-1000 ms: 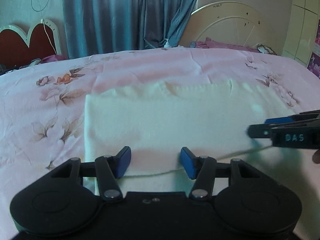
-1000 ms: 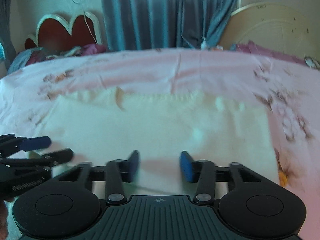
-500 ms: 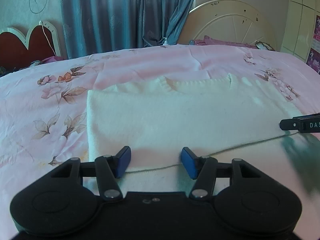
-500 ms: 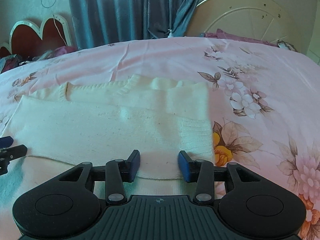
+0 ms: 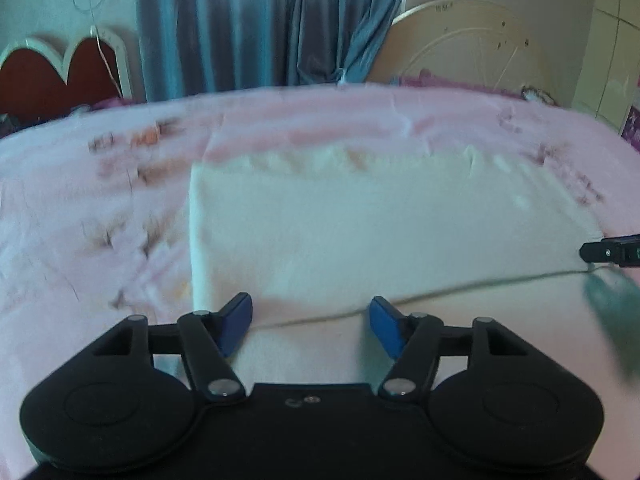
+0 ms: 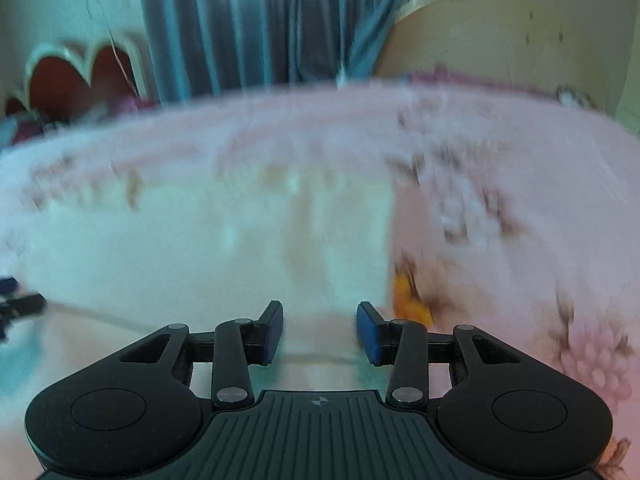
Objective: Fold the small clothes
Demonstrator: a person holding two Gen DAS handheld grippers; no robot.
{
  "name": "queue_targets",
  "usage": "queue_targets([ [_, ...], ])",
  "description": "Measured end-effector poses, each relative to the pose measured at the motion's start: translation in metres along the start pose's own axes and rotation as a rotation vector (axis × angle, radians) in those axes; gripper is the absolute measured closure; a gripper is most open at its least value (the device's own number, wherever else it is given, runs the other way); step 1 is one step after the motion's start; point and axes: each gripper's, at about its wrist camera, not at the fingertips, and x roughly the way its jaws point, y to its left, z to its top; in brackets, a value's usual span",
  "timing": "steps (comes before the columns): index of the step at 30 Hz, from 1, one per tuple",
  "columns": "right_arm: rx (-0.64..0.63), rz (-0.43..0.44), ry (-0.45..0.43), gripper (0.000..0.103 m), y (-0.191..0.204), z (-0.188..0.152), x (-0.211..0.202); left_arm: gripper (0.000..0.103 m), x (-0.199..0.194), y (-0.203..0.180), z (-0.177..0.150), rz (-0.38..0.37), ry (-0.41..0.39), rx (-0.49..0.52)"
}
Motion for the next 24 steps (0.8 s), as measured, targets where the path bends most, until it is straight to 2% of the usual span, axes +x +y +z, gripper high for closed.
queue_targets([
  [3, -0.017, -0.001, -0.008, 0.063, 0.0, -0.001, 0.001, 0.038, 0.0, -0.006, -0.004, 0.025, -0.002, 0.04],
  [9, -0.008, 0.009, -0.008, 0.063, -0.001, 0.002, -0.005, 0.038, -0.007, -0.006, -0.001, 0.038, 0.021, 0.03],
  [10, 0.003, 0.03, -0.034, 0.063, -0.002, 0.003, -0.015, 0.036, -0.013, -0.006, 0.0, 0.049, 0.022, 0.027],
  [11, 0.012, 0.048, -0.056, 0.063, -0.002, 0.002, -0.025, 0.03, -0.019, -0.005, -0.001, 0.062, 0.017, 0.024],
  [13, 0.04, 0.079, -0.052, 0.063, -0.007, -0.001, -0.037, 0.019, -0.033, -0.006, -0.005, 0.084, -0.006, 0.019],
  [14, 0.048, 0.092, -0.052, 0.063, -0.01, -0.004, -0.041, 0.017, -0.04, -0.008, -0.008, 0.094, -0.014, 0.021],
  [21, 0.084, 0.159, -0.063, 0.063, -0.023, -0.031, -0.084, 0.015, -0.085, -0.021, -0.029, 0.116, -0.034, 0.038],
  [24, 0.067, 0.163, -0.061, 0.063, -0.024, -0.044, -0.103, 0.02, -0.101, -0.024, -0.042, 0.118, -0.023, 0.032],
])
